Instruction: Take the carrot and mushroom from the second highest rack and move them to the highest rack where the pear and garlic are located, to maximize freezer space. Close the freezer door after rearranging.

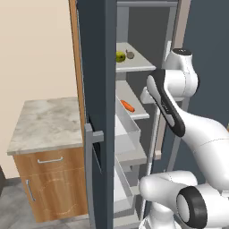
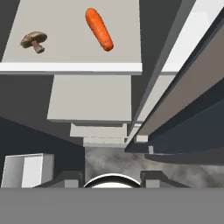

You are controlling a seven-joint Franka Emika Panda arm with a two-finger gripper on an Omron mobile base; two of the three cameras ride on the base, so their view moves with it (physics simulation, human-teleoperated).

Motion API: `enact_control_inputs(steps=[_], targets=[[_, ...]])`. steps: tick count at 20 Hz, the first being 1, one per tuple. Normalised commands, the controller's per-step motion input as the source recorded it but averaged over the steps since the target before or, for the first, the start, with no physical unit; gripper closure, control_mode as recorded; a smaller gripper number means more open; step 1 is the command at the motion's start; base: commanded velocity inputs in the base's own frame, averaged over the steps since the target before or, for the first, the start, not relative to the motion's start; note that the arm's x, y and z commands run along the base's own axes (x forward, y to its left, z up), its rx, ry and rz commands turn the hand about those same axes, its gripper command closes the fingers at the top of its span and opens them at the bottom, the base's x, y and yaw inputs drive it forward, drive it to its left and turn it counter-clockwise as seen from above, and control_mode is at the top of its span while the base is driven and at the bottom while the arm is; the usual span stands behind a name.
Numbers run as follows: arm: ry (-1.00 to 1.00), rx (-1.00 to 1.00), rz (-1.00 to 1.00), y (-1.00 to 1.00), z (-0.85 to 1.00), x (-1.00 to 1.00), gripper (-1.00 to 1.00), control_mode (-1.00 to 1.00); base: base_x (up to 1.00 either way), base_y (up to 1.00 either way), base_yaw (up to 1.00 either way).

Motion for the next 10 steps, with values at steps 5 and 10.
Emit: enact_control_inputs(steps=[5, 10], targets=[[0.0, 0.0, 0.0, 0.01, 0.0, -0.03, -1.0, 1.0, -0.07, 0.0, 0.0], [0.0, 0.0, 0.0, 0.0, 0.0, 0.0, -1.0, 1.0, -0.36, -0.51, 0.0]])
